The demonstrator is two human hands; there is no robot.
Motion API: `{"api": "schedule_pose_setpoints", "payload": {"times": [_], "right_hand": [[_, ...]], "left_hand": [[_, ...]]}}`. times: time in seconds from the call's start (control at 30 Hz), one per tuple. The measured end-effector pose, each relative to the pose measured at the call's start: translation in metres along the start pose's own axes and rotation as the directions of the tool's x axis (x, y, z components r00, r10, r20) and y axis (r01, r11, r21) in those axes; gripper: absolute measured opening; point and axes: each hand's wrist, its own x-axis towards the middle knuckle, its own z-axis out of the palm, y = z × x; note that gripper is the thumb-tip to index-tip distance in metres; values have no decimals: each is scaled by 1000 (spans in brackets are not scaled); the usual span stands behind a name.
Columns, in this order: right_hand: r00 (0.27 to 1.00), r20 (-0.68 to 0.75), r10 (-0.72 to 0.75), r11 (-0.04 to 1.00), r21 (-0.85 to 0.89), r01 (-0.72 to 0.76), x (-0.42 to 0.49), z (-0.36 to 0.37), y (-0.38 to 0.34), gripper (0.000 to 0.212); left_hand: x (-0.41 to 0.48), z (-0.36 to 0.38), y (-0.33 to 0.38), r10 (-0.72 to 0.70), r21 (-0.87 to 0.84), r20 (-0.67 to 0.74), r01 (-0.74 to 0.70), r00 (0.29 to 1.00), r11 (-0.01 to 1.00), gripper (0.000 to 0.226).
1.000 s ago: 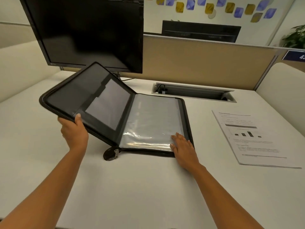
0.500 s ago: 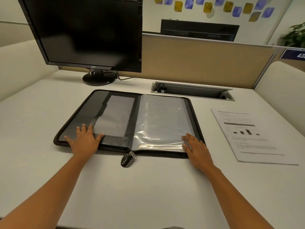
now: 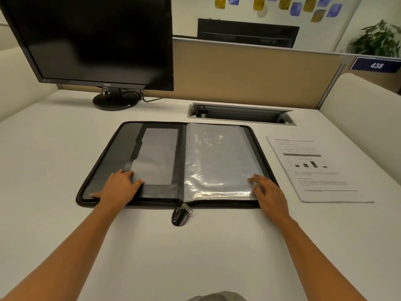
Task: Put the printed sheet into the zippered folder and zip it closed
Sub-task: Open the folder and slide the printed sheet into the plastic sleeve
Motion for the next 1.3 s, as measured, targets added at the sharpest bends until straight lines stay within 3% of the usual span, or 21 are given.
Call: {"api": "schedule_pose_setpoints", "payload": {"times": [0.13,0.33,0.47,0.6,0.8,0.87,0.97,1.07,1.3], "right_hand": [[997,-48,53,997,62,-50,-2,-2,-1,26],[989,-30,143,982,131,-138,5,-3,-5,24],[979,-37,201,964,183,-191,14,-10,-5,24],[965,-103,242,950,229,-214,28,-27,2,23],[918,-206,338,928,234,-290,51,-60,42,25],[893,-250,375,922,198,-332,56,-71,60,24],[862,-306,405,914,124,-385,62,-81,86,24],[826,-367,428,898,66,-436,70,-90,106,32],[730,-379,569,740,-151,-656,92,-122,151,58]], "left_hand": [[-11,0,5,-18,26,-16,19,1000,999,53],[-2,-2,17,-59,127,92,47,994,991,63],[3,-4,53,27,151,141,-48,990,987,69],[4,0,117,221,-144,227,-192,948,971,71],[-8,15,232,504,-433,353,-339,788,835,58],[-9,28,266,526,-527,427,-270,736,806,54],[-9,49,311,486,-680,543,19,685,733,51],[-11,70,345,400,-713,615,263,680,650,55],[-18,92,391,360,-742,632,401,686,537,49]]}}
